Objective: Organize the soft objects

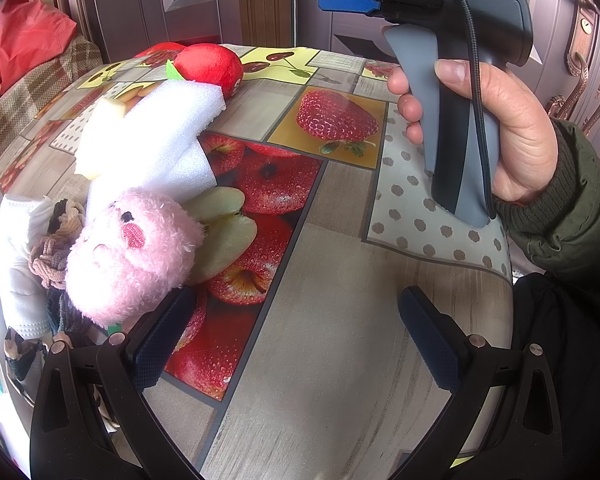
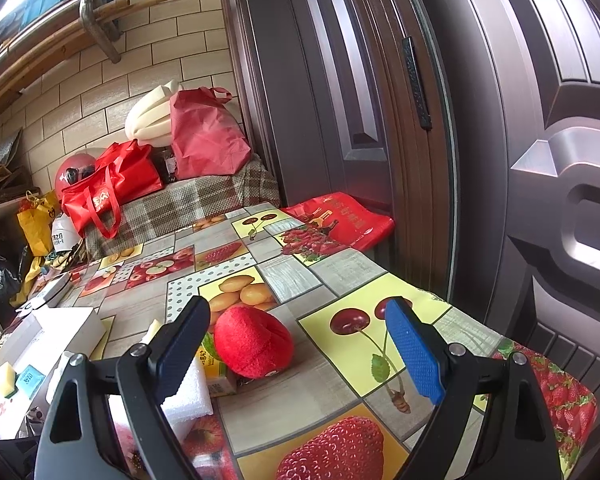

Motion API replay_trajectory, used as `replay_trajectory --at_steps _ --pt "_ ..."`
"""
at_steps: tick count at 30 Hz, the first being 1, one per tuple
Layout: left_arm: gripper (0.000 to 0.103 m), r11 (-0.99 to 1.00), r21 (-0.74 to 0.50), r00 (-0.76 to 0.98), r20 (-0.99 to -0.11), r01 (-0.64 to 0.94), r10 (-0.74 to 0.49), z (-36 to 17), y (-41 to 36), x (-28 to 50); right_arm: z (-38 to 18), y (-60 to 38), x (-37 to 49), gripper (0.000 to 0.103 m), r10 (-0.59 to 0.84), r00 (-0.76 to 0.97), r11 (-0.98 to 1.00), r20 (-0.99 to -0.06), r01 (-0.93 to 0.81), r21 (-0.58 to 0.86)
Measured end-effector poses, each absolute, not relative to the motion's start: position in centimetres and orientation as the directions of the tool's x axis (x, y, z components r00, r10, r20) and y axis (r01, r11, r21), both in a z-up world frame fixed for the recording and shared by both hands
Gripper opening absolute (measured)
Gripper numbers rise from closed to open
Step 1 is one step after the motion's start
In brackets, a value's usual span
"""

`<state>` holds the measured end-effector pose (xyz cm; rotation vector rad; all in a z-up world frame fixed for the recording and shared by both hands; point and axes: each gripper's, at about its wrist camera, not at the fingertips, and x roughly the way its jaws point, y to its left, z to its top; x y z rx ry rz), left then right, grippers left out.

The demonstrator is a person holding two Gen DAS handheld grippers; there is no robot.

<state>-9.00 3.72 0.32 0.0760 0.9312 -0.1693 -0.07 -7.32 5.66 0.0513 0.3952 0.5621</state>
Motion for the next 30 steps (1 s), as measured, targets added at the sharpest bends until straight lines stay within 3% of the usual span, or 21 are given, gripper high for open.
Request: replay_trajectory --at_steps 30 --pt "0.102 0.984 -0.006 0.586 -0.803 0.178 -0.111 0.23 3.67 -9.06 5.7 -7.59 -0.02 0.09 0.538 0.76 0.842 -0.364 -0.509 0.18"
